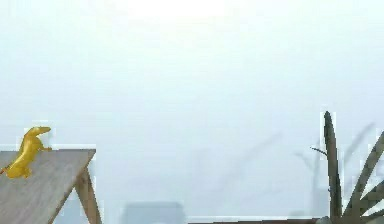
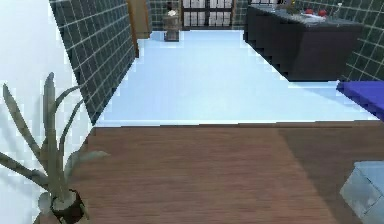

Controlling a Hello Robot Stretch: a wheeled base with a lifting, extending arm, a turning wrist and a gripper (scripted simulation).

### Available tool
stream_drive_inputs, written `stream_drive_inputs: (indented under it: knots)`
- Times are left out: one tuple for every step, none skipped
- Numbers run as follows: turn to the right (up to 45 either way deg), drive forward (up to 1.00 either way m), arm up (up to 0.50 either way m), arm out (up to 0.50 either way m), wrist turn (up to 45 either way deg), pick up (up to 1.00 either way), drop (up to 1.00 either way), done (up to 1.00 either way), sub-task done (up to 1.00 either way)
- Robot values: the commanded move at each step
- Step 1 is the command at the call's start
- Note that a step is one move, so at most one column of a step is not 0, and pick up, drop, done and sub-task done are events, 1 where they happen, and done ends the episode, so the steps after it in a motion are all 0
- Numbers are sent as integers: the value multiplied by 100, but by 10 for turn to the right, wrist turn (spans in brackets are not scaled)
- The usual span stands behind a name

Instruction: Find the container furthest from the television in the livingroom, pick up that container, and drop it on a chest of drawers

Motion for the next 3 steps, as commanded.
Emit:
stream_drive_inputs:
  knots:
    - [0, 50, 0, 0, 0, 0, 0, 0, 0]
    - [-150, 0, 0, 0, 0, 0, 0, 0, 0]
    - [0, 5, 0, 0, 0, 0, 0, 0, 0]
